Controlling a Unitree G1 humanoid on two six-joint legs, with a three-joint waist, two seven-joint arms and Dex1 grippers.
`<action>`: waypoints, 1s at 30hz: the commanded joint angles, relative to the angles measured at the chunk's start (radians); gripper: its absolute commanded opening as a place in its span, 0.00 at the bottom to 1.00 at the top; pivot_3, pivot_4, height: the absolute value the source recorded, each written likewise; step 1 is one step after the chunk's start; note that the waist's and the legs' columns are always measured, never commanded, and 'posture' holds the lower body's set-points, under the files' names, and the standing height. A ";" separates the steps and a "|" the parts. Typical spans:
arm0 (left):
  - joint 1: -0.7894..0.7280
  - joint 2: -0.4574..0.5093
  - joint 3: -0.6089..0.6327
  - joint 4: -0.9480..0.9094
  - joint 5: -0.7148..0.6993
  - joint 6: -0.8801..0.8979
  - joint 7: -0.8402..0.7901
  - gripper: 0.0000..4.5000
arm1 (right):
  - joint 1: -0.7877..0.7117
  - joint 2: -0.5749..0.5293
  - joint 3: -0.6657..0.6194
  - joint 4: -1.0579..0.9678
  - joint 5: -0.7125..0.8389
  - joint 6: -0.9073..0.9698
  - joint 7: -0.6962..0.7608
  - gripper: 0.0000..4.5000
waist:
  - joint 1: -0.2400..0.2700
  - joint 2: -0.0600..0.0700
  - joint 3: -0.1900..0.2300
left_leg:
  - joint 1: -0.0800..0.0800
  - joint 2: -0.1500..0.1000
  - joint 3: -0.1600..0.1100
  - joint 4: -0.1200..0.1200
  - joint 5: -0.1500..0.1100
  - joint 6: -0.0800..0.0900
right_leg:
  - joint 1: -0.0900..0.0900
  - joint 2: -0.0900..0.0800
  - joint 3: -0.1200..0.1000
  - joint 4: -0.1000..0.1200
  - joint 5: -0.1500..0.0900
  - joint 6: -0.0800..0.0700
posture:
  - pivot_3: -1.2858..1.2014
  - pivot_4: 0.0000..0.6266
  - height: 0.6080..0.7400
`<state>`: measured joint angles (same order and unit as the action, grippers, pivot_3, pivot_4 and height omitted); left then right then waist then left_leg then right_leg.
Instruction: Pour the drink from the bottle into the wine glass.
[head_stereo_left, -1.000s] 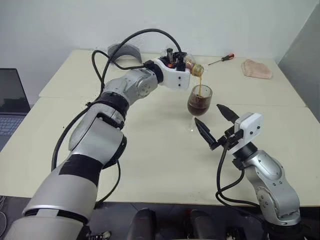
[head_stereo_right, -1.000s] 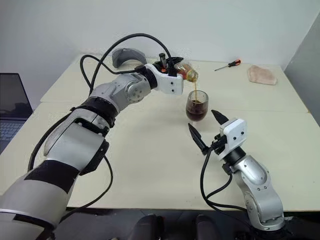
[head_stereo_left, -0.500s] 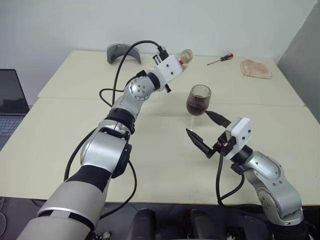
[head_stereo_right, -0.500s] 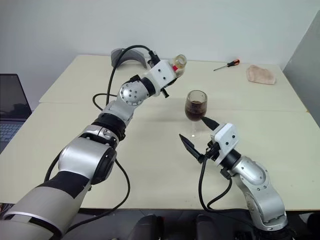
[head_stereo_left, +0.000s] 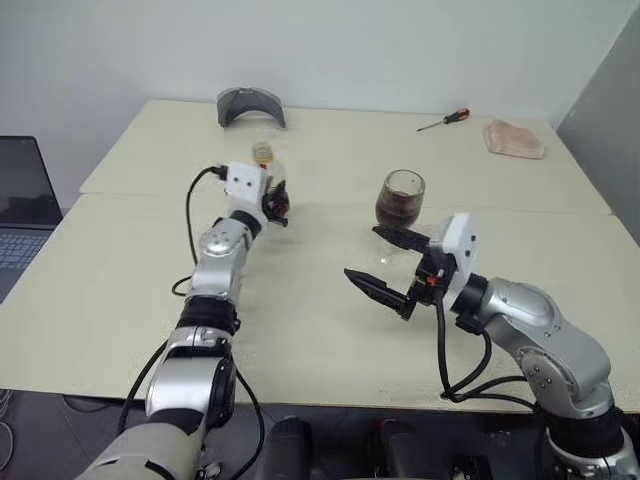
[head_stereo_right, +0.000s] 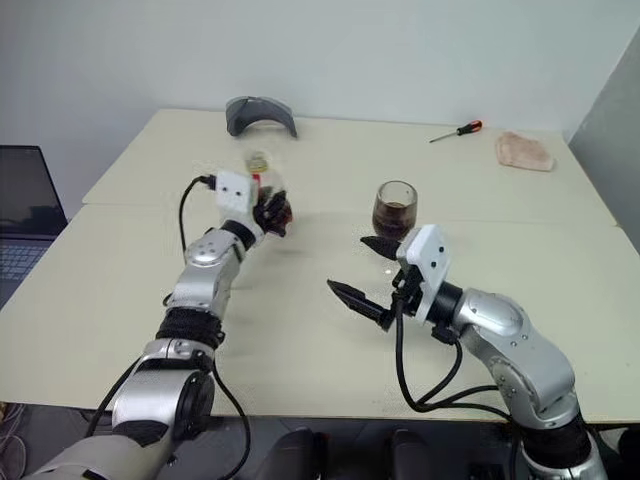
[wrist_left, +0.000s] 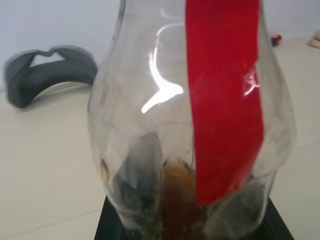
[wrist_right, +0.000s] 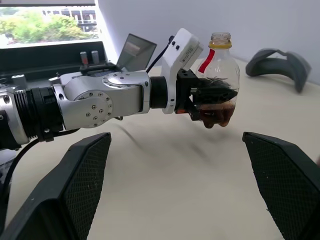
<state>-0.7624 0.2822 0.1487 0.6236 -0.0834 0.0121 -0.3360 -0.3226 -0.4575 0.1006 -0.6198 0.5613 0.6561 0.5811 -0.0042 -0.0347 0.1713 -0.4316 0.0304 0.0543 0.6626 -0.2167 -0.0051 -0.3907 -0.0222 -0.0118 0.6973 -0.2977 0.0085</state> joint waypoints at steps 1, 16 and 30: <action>0.018 0.018 0.053 -0.080 -0.048 0.041 0.036 0.20 | -0.047 -0.018 0.002 -0.013 0.040 0.035 0.030 1.00 | 0.001 0.000 0.000 | 0.000 0.000 0.000 0.000 0.000 0.000 | 0.000 0.000 0.000 0.000 0.000 0.000 | 0.52 0.24 1.00; -0.026 0.038 0.079 0.110 -0.054 0.033 0.062 0.36 | -0.086 -0.027 0.085 0.038 -0.070 0.001 0.056 1.00 | 0.003 -0.001 -0.001 | 0.000 -0.001 0.000 0.000 -0.001 0.002 | 0.000 0.000 -0.001 -0.001 0.000 0.000 | 0.52 0.24 1.00; 0.107 0.040 0.060 -0.096 -0.052 0.043 0.050 0.99 | -0.046 -0.042 0.053 0.005 -0.055 0.001 0.075 1.00 | 0.001 -0.001 -0.001 | 0.000 0.000 0.000 0.000 -0.001 0.002 | 0.000 0.000 -0.001 -0.001 0.000 0.000 | 0.52 0.24 1.00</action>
<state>-0.6802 0.3122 0.2182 0.6365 -0.1340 0.0421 -0.2932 -0.3678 -0.4958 0.1837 -0.5714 0.4896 0.6724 0.6502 -0.0027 -0.0360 0.1705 -0.4316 0.0306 0.0540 0.6620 -0.2177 -0.0036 -0.3903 -0.0224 -0.0123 0.6968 -0.2977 0.0085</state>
